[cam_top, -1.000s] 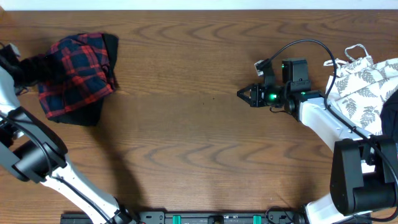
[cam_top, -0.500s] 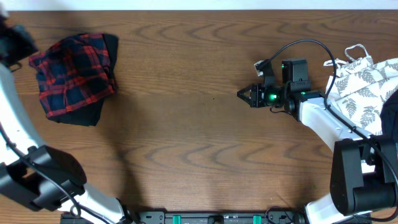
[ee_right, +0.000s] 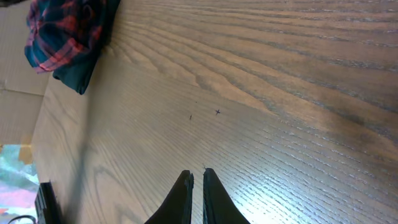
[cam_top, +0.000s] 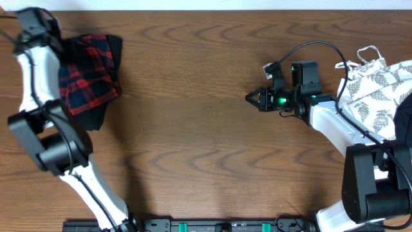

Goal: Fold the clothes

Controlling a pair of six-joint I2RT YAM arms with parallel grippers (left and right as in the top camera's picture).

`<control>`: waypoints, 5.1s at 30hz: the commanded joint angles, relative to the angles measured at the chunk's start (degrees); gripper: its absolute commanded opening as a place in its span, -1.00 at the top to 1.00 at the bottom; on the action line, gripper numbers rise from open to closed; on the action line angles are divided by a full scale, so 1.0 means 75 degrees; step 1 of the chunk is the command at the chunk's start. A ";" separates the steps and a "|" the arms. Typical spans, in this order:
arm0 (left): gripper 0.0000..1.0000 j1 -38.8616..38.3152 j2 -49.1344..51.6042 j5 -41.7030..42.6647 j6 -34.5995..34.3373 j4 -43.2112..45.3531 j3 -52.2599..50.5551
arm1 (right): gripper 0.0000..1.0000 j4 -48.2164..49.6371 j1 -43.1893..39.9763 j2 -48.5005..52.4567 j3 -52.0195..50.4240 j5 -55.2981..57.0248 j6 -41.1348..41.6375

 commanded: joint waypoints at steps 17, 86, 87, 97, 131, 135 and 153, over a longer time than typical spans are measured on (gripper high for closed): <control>0.88 -0.0166 -0.0915 -0.0930 -0.1419 0.0699 -0.0105 | 0.84 -0.0577 -0.0125 -0.0163 0.0015 0.0560 -0.0137; -0.01 0.0219 -0.2361 0.0411 -0.1212 0.7192 -0.5665 | 0.73 -0.0956 -0.0262 -0.0172 0.0015 0.0734 -0.0192; -0.26 0.0219 -0.2702 0.0414 -0.1212 0.7082 -0.5665 | 0.74 -0.0959 -0.0262 -0.0172 0.0015 0.0734 -0.0192; -0.96 0.0224 -0.5348 0.0478 -0.1422 0.2917 -0.5665 | 0.57 -0.1346 -0.0248 -0.0254 0.0015 0.2908 -0.0189; -0.96 -0.0583 -1.1459 0.3223 -0.0752 -0.2288 -0.6327 | -0.98 -0.5633 -0.0530 -0.7257 -0.0146 0.6280 0.0189; -0.96 -0.0991 -1.2316 0.3325 -0.0755 -0.2617 -0.6703 | -0.99 -0.5764 -0.0490 -0.8836 -0.0743 0.6627 0.0216; -0.96 -0.1306 -1.2304 0.3319 -0.0755 -0.2623 -0.8448 | -0.99 -0.6391 -0.0490 -1.0535 -0.1926 0.6475 0.1102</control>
